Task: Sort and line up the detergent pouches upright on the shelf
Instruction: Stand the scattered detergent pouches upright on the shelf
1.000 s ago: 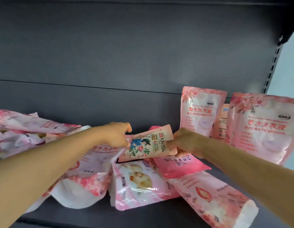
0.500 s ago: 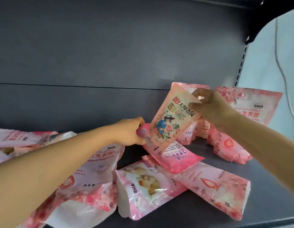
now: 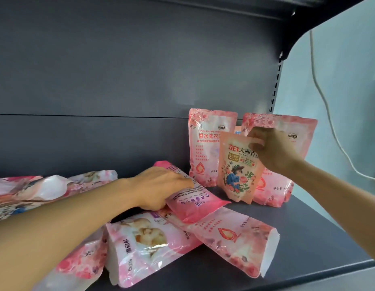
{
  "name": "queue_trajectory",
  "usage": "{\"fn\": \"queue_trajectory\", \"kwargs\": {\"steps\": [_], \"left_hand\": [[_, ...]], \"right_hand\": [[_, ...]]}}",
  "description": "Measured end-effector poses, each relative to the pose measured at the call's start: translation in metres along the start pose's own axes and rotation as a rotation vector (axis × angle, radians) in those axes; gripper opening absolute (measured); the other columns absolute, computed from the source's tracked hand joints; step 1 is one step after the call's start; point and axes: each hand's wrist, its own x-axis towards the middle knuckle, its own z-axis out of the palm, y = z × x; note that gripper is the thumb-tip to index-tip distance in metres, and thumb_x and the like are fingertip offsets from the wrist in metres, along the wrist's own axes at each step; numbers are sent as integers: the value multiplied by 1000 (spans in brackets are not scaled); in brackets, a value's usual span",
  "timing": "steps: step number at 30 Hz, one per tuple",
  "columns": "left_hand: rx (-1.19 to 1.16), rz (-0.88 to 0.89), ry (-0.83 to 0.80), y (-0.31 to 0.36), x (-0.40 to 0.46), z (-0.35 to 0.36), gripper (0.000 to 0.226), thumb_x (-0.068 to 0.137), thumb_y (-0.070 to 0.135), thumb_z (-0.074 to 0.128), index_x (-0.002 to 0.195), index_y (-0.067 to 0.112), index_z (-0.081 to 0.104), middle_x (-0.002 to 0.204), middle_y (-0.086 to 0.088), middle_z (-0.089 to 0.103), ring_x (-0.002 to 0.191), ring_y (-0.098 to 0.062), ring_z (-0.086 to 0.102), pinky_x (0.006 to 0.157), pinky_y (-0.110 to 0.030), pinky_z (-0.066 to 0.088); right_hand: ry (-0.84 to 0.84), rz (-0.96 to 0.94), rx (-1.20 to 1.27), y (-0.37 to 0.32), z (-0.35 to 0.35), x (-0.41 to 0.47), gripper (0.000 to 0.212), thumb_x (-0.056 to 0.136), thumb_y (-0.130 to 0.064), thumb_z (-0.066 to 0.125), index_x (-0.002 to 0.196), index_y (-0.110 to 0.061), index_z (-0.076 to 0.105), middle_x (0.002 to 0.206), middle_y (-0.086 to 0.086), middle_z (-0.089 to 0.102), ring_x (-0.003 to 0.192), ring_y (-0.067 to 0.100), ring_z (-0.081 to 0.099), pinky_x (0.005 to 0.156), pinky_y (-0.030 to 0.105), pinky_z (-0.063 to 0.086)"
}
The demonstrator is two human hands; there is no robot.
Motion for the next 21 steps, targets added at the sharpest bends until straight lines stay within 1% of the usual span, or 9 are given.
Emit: {"fn": "queue_trajectory", "kwargs": {"steps": [3, 7, 10, 13, 15, 17, 18, 19, 21], "left_hand": [[-3, 33, 58, 8, 0, -4, 38, 76, 20, 56, 112, 27, 47, 100, 8, 58, 87, -19, 56, 69, -37, 48], [26, 61, 77, 16, 1, 1, 8, 86, 19, 46, 93, 19, 50, 88, 5, 59, 80, -20, 54, 60, -33, 34], [15, 24, 110, 18, 4, 3, 12, 90, 13, 43, 86, 17, 54, 83, 1, 63, 77, -21, 57, 60, -30, 28], [-73, -97, 148, 16, 5, -1, 18, 93, 17, 44, 96, 23, 61, 84, 0, 67, 79, -20, 60, 64, -29, 34], [-170, -170, 196, 13, 4, -3, 17, 95, 22, 47, 100, 26, 62, 87, 2, 67, 82, -19, 59, 69, -30, 39], [-254, -229, 276, 9, 3, -5, 14, 95, 21, 49, 98, 24, 63, 78, 8, 63, 73, -18, 55, 68, -32, 41], [-291, -256, 321, 7, 2, -7, 13, 95, 21, 50, 95, 23, 62, 71, 11, 58, 67, -16, 51, 65, -32, 40], [-326, -285, 362, 4, 2, -8, 12, 95, 21, 51, 92, 23, 62, 65, 13, 54, 61, -13, 47, 63, -32, 40], [-415, -340, 434, -4, 3, -10, 12, 94, 23, 54, 85, 22, 62, 60, 14, 53, 55, -10, 46, 60, -31, 41]], "right_hand": [[26, -4, 3, 4, 6, 5, 18, 93, -3, 49, 98, -11, 64, 88, 9, 61, 51, 7, 45, 37, 12, 30], [68, -43, -1, 1, 15, 8, 22, 91, -1, 51, 102, -9, 68, 89, 10, 68, 57, 20, 56, 51, 24, 44], [138, -100, -94, 0, 19, 3, 23, 89, 0, 54, 106, -8, 66, 100, 13, 68, 77, 30, 61, 63, 32, 49], [135, -160, -210, 0, 17, -2, 37, 85, 3, 60, 120, -7, 60, 116, 10, 59, 100, 30, 57, 71, 38, 53], [177, -220, -262, 0, 16, -7, 50, 79, 5, 65, 126, -7, 55, 122, 11, 53, 113, 29, 50, 81, 38, 52], [239, -322, -159, -1, 11, -14, 52, 75, 7, 66, 124, -7, 57, 123, 9, 51, 114, 25, 49, 90, 34, 47], [216, -351, -49, -4, 7, -18, 50, 76, 6, 65, 122, -10, 58, 123, 5, 52, 111, 17, 51, 90, 26, 44], [100, -352, 80, -7, 3, -21, 46, 79, 1, 65, 122, -13, 58, 121, -1, 53, 106, 7, 52, 90, 18, 42], [-338, -289, 289, -18, -3, -29, 46, 82, -19, 70, 124, -21, 54, 119, -11, 54, 106, -3, 52, 96, 17, 43]]}}
